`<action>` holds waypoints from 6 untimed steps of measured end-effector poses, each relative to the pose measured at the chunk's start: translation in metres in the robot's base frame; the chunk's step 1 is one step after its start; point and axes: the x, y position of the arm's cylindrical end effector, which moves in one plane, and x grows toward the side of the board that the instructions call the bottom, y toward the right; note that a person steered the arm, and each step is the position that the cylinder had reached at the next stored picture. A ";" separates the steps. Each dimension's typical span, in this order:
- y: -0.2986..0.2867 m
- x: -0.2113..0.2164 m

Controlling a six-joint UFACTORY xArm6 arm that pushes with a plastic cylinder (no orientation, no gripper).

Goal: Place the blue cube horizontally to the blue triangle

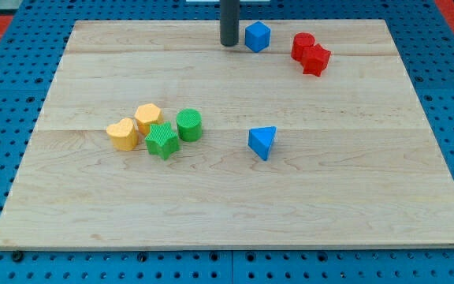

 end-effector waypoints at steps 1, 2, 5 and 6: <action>0.061 -0.018; 0.086 0.013; 0.031 0.051; 0.055 0.044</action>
